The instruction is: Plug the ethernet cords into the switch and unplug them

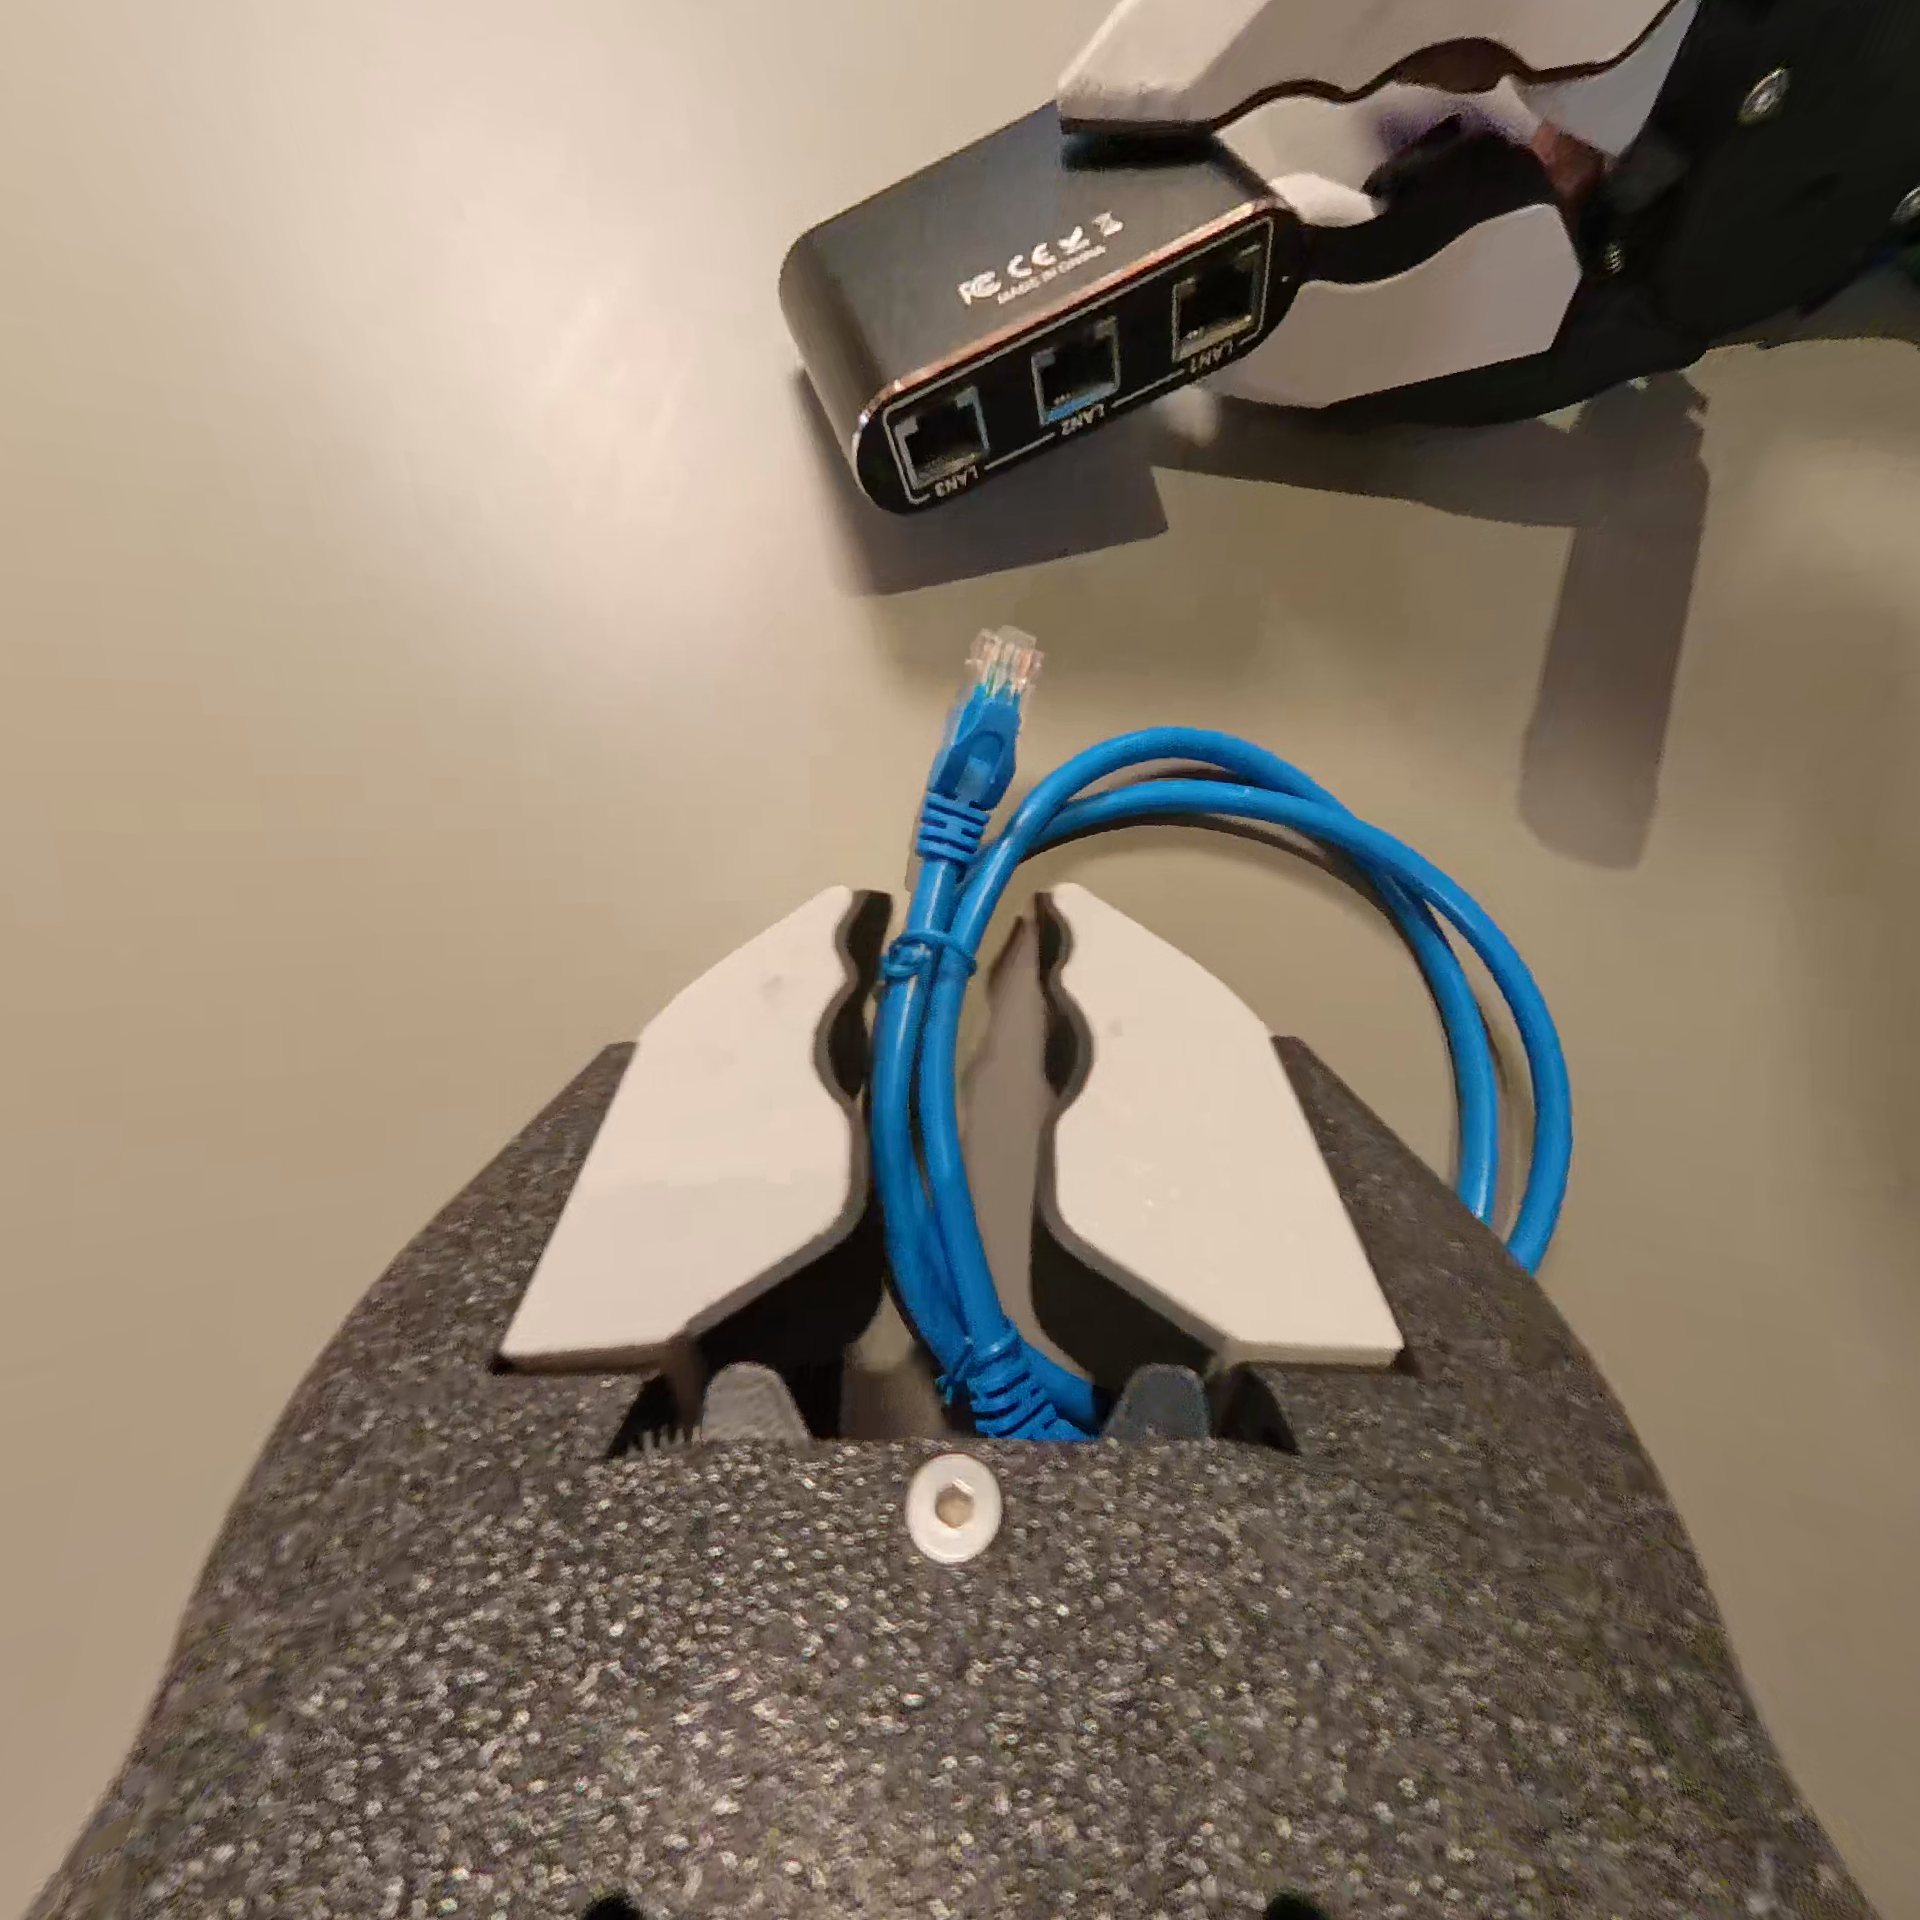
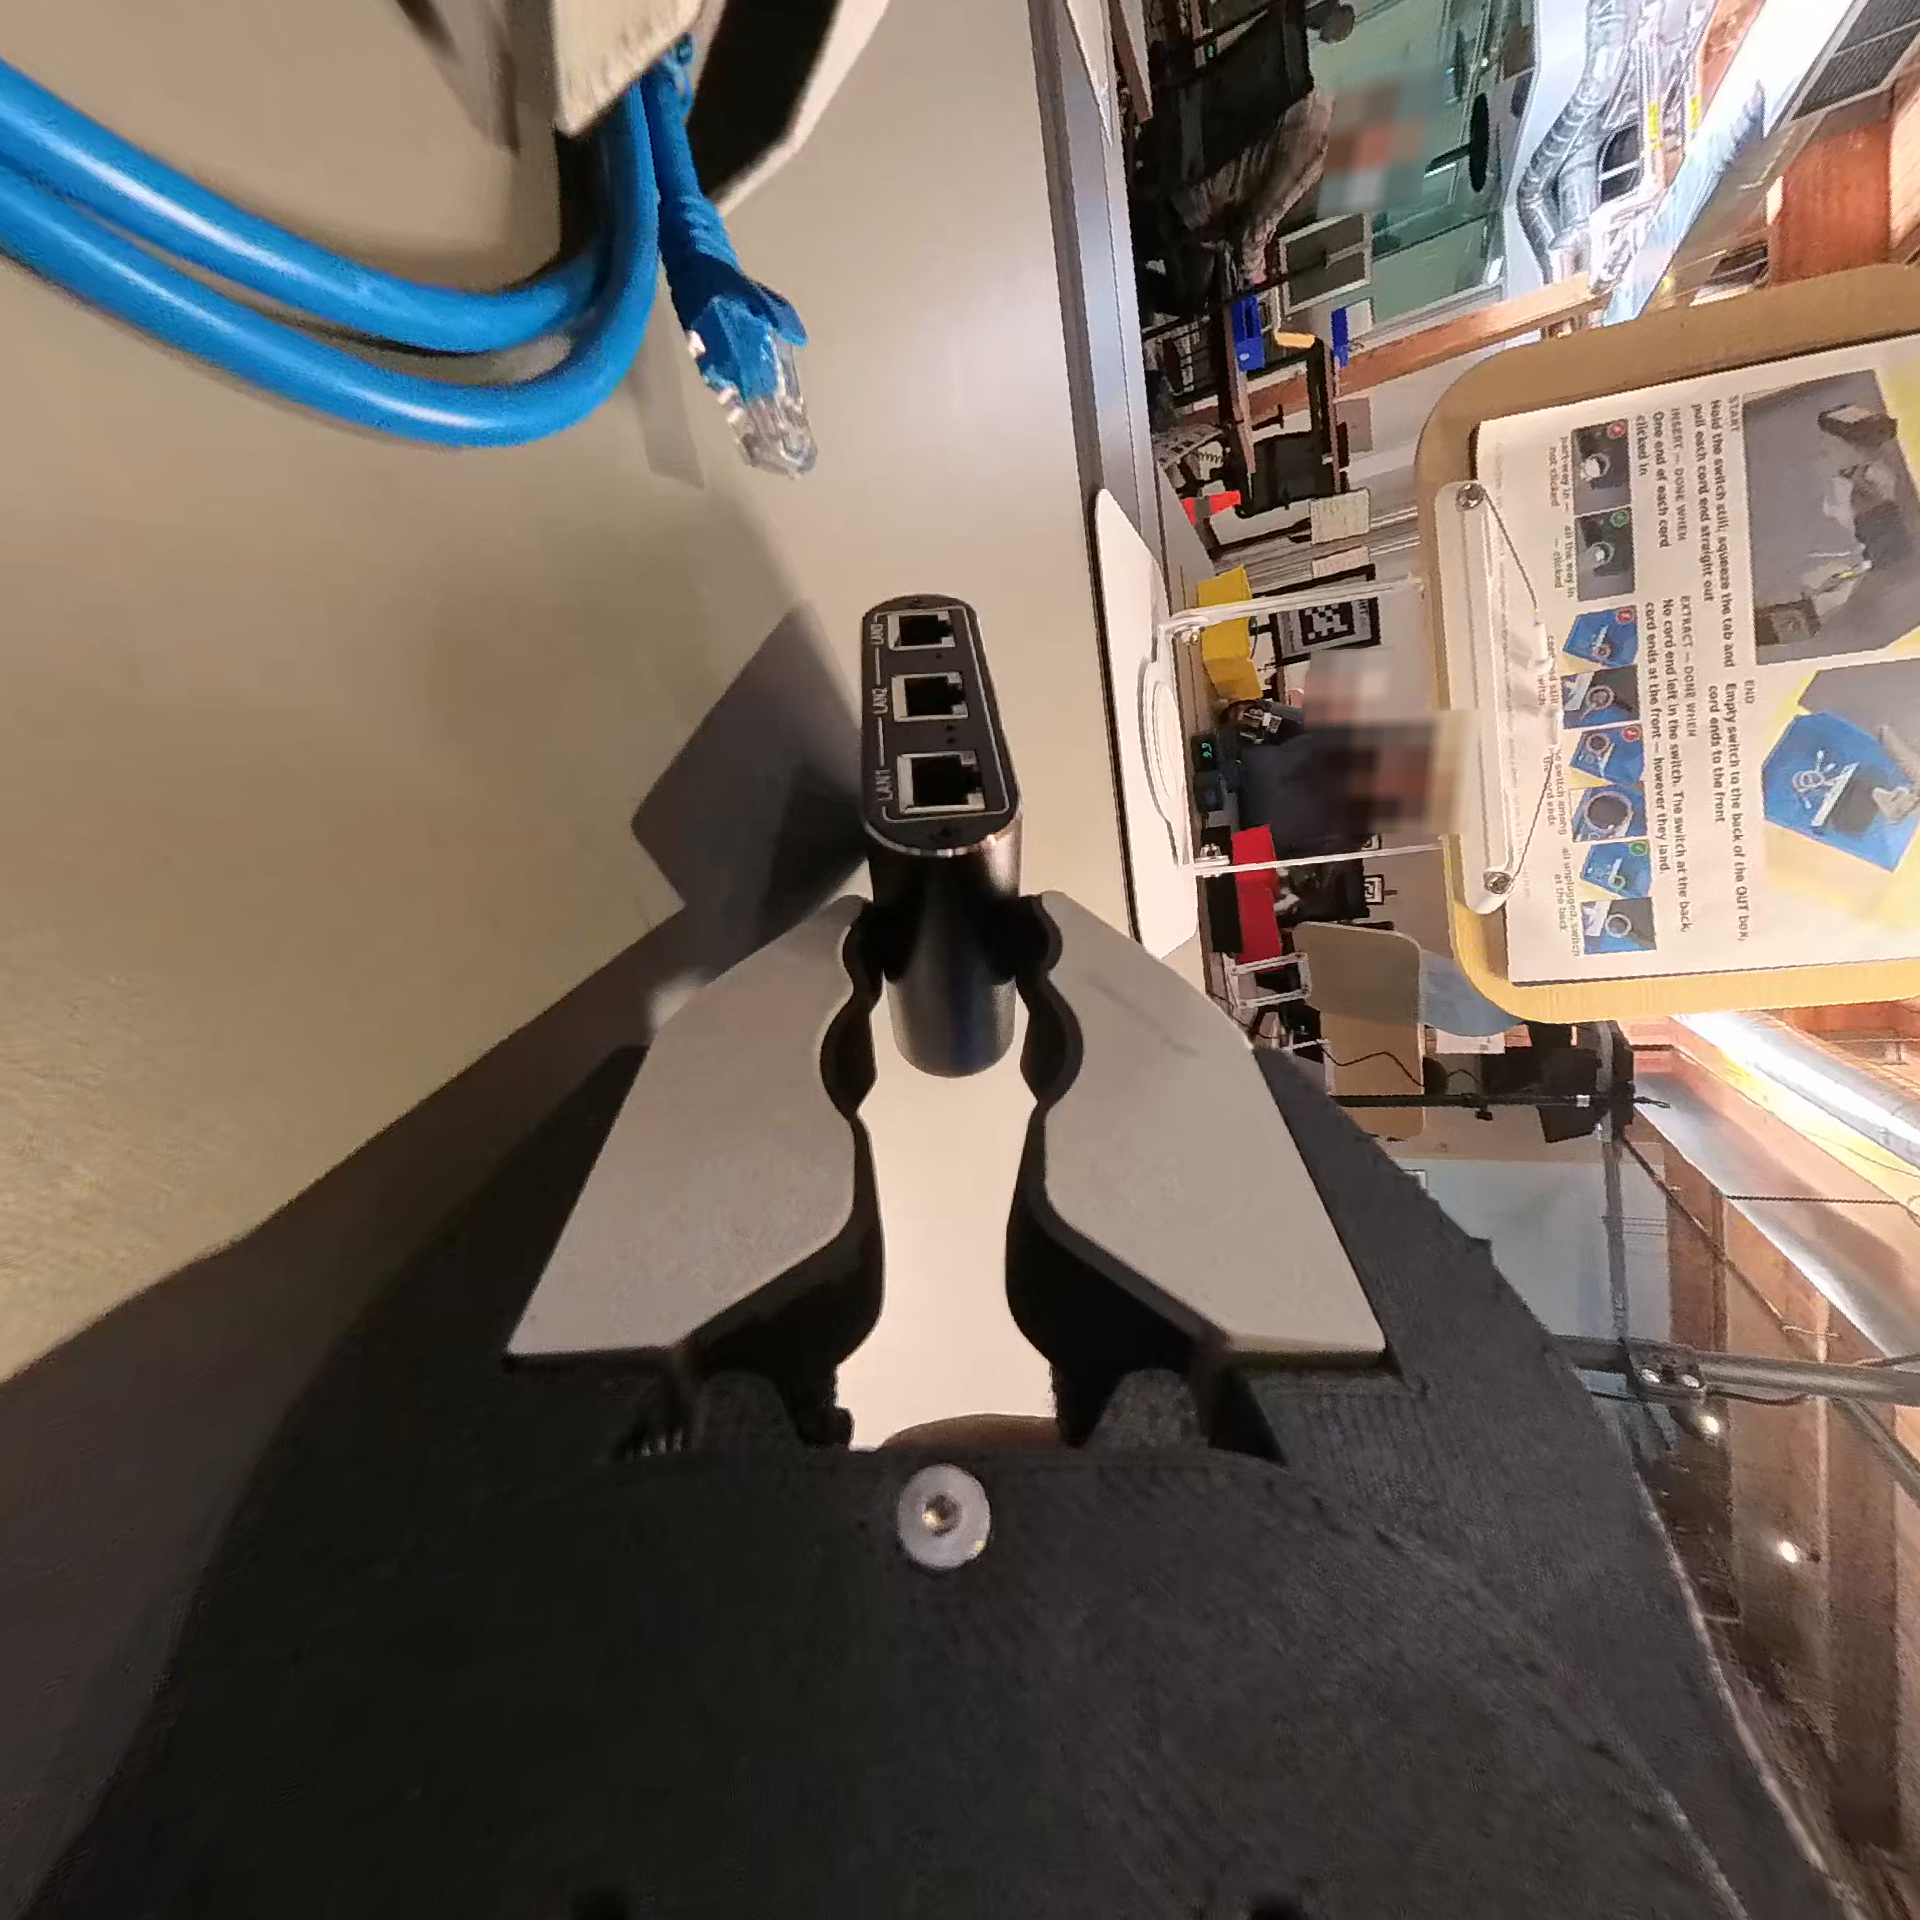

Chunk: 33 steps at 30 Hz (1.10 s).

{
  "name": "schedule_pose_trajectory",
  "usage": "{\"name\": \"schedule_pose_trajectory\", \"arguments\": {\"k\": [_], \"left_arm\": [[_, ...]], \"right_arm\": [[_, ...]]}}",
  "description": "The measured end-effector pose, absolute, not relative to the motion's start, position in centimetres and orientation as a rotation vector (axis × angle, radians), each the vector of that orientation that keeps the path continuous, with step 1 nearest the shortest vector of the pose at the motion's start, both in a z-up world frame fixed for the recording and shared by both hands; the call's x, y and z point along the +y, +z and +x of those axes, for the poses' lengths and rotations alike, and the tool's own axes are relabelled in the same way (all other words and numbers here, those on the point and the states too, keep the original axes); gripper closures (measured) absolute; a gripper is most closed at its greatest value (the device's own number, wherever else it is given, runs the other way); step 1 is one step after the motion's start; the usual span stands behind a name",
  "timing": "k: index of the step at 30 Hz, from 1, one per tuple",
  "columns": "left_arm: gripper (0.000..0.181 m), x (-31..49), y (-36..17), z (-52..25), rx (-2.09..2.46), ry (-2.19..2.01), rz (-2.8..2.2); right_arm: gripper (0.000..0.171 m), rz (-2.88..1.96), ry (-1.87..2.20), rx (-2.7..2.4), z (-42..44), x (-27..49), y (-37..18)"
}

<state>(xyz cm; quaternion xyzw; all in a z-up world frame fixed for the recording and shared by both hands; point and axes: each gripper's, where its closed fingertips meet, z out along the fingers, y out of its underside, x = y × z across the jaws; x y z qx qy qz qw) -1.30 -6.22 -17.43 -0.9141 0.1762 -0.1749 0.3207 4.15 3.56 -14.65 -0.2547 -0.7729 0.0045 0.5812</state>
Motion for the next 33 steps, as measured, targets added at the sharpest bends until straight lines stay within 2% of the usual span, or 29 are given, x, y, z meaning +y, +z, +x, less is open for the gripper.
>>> {"name": "schedule_pose_trajectory", "arguments": {"k": [2, 7, 18, 24, 33], "left_arm": [[0.163, -6.2, -17.5, -1.0, 0.451, -0.479, -2.416], [0.167, -5.8, -16.6, -0.4, 0.447, -0.474, -2.369], [0.169, -4.5, -15.9, 1.2, 0.184, -0.643, -2.292], [0.17, -4.9, -16.4, 4.0, 0.235, -0.718, -2.327], [0.17, -4.9, -16.6, 3.6, 0.15, -0.782, -2.33]], "right_arm": [[0.146, -0.61, 0.033, -1.806, 4.2, 3.6, -14.6], [0.146, -0.655, 0.136, -1.818, 4.3, 3.4, -14.5], [0.146, -0.609, 0.119, -1.812, 4.2, 3.0, -14.3], [0.146, -0.527, 0.041, -1.821, 4.0, 2.5, -14.5], [0.146, -0.347, -0.117, -1.801, 4.1, 2.1, -14.3]]}}
